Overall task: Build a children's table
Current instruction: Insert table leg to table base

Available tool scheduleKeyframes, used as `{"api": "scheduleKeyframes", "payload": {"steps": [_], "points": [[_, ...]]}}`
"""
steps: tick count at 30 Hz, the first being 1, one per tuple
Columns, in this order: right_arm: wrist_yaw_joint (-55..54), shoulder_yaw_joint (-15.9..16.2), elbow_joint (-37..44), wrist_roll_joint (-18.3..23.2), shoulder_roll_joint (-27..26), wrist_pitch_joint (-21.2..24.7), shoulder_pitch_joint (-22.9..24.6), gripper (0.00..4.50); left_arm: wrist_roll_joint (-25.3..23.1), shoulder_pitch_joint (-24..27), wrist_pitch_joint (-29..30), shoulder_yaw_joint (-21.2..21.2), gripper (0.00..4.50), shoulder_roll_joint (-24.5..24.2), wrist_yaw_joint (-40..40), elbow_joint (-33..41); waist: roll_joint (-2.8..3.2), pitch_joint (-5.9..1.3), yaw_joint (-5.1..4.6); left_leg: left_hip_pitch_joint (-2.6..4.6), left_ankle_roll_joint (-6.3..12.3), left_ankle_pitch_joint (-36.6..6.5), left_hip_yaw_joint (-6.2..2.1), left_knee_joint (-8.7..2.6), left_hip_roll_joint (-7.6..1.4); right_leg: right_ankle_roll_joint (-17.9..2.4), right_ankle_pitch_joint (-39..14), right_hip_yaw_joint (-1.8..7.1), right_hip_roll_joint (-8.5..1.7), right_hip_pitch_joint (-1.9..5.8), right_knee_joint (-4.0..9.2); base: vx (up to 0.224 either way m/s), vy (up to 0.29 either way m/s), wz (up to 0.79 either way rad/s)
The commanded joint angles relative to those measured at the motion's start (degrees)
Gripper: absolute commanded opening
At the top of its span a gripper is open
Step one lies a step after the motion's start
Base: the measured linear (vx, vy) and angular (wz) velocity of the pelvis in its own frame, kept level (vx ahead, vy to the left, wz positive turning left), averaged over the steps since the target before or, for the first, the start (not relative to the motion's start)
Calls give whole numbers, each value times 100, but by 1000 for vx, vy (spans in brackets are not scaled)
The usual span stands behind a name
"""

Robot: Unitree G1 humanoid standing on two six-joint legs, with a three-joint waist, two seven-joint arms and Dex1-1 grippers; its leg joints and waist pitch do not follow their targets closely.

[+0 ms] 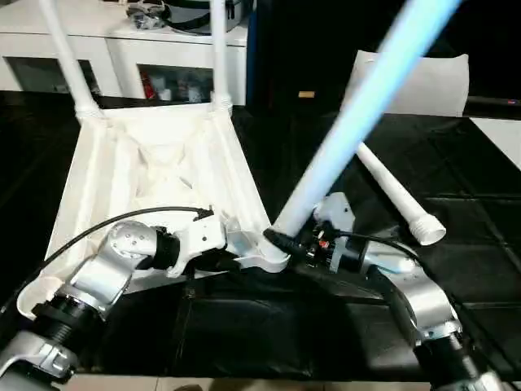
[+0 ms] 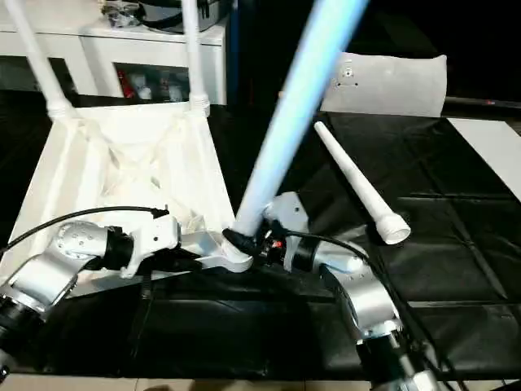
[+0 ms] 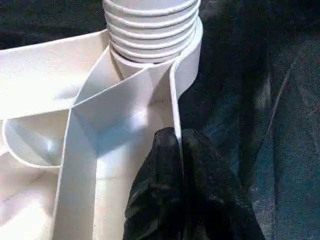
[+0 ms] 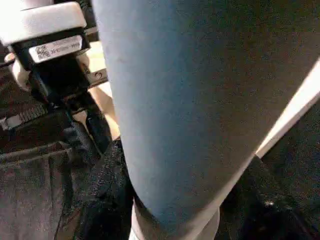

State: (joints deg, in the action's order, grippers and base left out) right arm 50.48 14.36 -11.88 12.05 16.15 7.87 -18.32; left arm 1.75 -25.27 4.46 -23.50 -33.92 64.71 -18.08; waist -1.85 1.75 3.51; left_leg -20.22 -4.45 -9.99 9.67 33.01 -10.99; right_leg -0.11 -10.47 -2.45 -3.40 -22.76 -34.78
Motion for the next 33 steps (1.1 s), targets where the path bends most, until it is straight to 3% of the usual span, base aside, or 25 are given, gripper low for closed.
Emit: {"api": "scheduleKeyframes", "payload": {"steps": [1, 3, 6, 9, 11, 12, 14, 23, 24, 25, 27, 29, 30, 31, 32, 33], "points": [[475, 558, -648, -308, 77, 222, 67, 189, -336, -175, -226, -323, 0, -97, 419, -110, 86, -200, -23, 55, -136, -2417, -100, -448, -186, -590, -2816, 236, -394, 98, 581, 0, 0, 0], [639, 602, -759, -274, 47, 246, 2, 189, -369, -260, -291, -374, 0, -92, 543, -160, 65, -205, -30, 62, -144, -2448, -97, -450, -186, -651, -2699, 236, -387, 102, 571, 0, 0, 0], [829, 704, -821, -246, 39, 287, -38, 189, -416, -383, -366, -431, 0, -82, 650, -247, 85, -214, -16, 65, -168, -2441, -102, -456, -195, -709, -2550, 242, -395, 116, 550, 0, 0, 0], [1171, 954, -814, -254, 50, 331, 21, 189, -475, -593, -480, -482, 0, -9, 727, -516, 74, -217, -5, 77, -166, -2445, -93, -459, -191, -769, -2402, 240, -383, 125, 540, 0, 0, 0], [1175, 987, -839, -300, 38, 283, 33, 189, -486, -624, -487, -470, 0, 4, 721, -572, 80, -219, 2, 75, -192, -2426, -96, -468, -206, -831, -2287, 242, -396, 138, 520, 0, 0, 0], [1153, 983, -852, -310, 22, 270, 31, 189, -502, -631, -489, -466, 0, -6, 713, -583, 116, -220, 8, 85, -208, -2454, -100, -469, -205, -847, -2273, 242, -394, 133, 517, 0, 0, 0], [1123, 942, -927, -343, -41, 229, 11, 189, -549, -650, -480, -437, 0, -30, 677, -657, 86, -222, -7, 79, -223, -2490, -98, -471, -201, -859, -2281, 239, -392, 149, 520, 0, 0, 0], [491, 618, -1244, -484, -316, -21, -78, 189, -454, -310, -223, -74, 0, -142, 373, -493, 86, -175, -25, 130, -224, -2793, -128, -472, -195, -603, -3258, 232, -437, 83, 635, 0, 0, 0], [288, 537, -1333, -523, -382, -73, -120, 189, -390, -206, -58, 23, 0, -143, 287, -329, 120, -160, -28, 142, -239, -2883, -144, -485, -192, -577, -3369, 223, -432, 75, 640, 0, 0, 0], [33, 434, -1434, -568, -462, -131, -172, 189, -303, -58, 197, 148, 0, -142, 160, -75, 97, -131, -86, 151, -280, -3116, -181, -484, -183, -418, -3920, 180, -456, 61, 684, 0, 0, 0], [-483, 199, -1620, -618, -620, -215, -279, 189, -119, 336, 832, 426, 0, -80, -214, 586, 104, -118, -140, 213, -278, -3269, -196, -453, -164, -315, -4277, 139, -442, 5, 762, 0, 0, 0], [-1035, -23, -1797, -666, -786, -273, -416, 189, 64, 840, 1594, 686, 0, 155, -723, 1453, 129, -110, -253, 156, -290, -3397, -260, -481, -174, -294, -4312, 43, -451, 74, 755, -16, 16, -9], [-1217, -102, -1845, -656, -861, -263, -463, 189, 90, 987, 1836, 734, 0, 286, -910, 1710, 155, -129, -271, 112, -310, -3399, -279, -527, -198, -333, -4122, 39, -456, 134, 715, -22, 54, -22], [-1323, -149, -1873, -645, -908, -254, -489, 189, 98, 1068, 1970, 756, 0, 369, -1021, 1852, 226, -122, -368, 84, -316, -3647, -343, -596, -227, -456, -3571, -45, -419, 206, 709, -22, 54, -22], [-1439, -202, -1907, -628, -963, -241, -520, 189, 78, 1132, 2099, 749, 0, 459, -1126, 1975, 209, -124, -409, 48, -297, -3649, -354, -608, -223, -496, -3384, -49, -417, 234, 701, -43, 53, -20], [-1579, -262, -1956, -601, -1039, -229, -557, 189, 4, 1212, 2257, 717, 0, 605, -1282, 2126, 138, -119, -439, 41, -252, -3655, -343, -608, -211, -536, -3290, -50, -406, 218, 722, 0, 0, 0]]}}
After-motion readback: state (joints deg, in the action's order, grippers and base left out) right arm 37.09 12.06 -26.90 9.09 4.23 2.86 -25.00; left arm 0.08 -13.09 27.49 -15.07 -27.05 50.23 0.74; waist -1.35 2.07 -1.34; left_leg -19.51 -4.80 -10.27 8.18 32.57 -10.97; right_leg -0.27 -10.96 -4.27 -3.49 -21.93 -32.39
